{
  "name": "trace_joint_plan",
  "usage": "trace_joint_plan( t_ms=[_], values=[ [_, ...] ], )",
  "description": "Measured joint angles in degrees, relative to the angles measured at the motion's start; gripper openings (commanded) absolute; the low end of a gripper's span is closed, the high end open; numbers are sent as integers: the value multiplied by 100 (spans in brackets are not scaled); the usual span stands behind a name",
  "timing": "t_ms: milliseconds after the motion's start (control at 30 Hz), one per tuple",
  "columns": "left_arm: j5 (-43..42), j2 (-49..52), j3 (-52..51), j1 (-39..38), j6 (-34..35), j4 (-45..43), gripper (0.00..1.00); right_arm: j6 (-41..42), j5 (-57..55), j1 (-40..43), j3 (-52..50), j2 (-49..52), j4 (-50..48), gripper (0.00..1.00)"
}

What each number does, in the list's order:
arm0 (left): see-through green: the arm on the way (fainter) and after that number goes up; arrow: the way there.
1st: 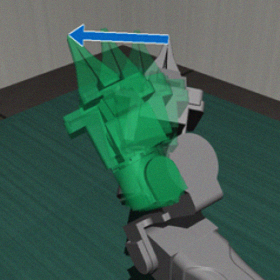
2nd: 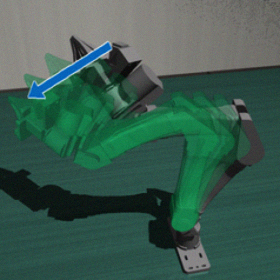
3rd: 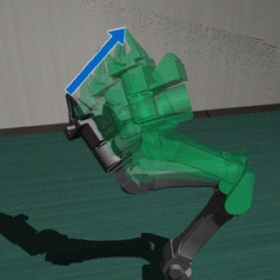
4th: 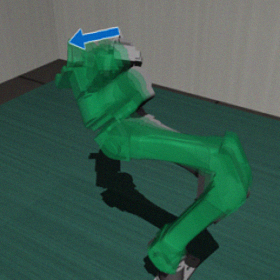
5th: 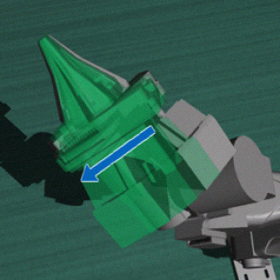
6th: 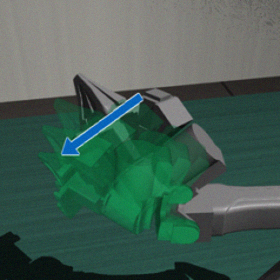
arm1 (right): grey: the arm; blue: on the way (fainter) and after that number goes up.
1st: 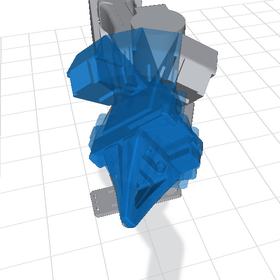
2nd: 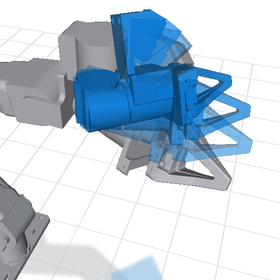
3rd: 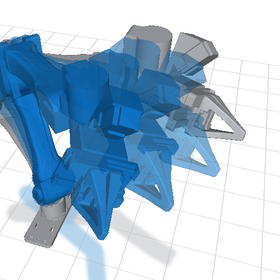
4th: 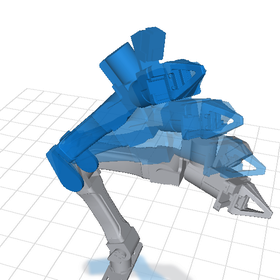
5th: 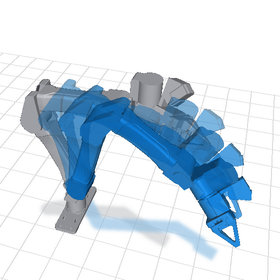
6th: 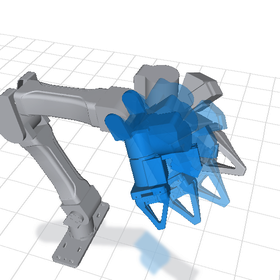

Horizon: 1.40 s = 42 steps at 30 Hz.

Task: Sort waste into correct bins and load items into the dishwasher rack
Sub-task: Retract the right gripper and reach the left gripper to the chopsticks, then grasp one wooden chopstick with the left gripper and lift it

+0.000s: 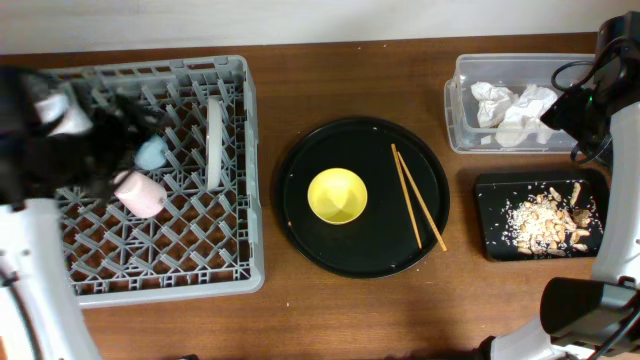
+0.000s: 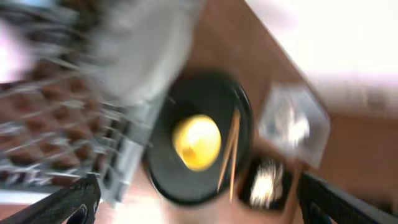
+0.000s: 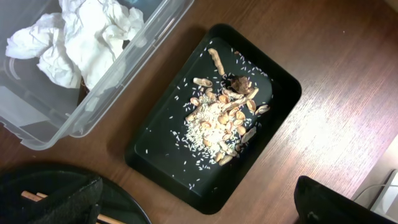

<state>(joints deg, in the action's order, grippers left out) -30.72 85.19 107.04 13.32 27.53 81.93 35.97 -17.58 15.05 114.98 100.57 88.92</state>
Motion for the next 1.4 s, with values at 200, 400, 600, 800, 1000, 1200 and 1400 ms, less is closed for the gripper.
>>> trace_joint_plan(
  t_ms=[200,400,600,800,1000,1200,1400],
  values=[
    [-407,164,0,-2371,-391,-656,99,2,0,0,0,0,0,99],
    [155,1410,48,-4793,-470,-892,99,2,2,-2,0,0,4,99],
    [1263,2719,481,-5434,-494,-1012,63,2,0,0,0,0,0,99],
    [2789,3204,612,-5958,295,-1919,52,4,0,0,0,0,0,99],
    [3547,3589,643,-6610,647,-3104,58,-2,0,0,0,0,0,99],
    [3974,4153,654,-6964,1003,-3397,50,0,0,0,0,0,0,99],
    [3779,4258,656,-6964,1843,-3195,55,0,0,0,0,0,0,99]
  ],
)
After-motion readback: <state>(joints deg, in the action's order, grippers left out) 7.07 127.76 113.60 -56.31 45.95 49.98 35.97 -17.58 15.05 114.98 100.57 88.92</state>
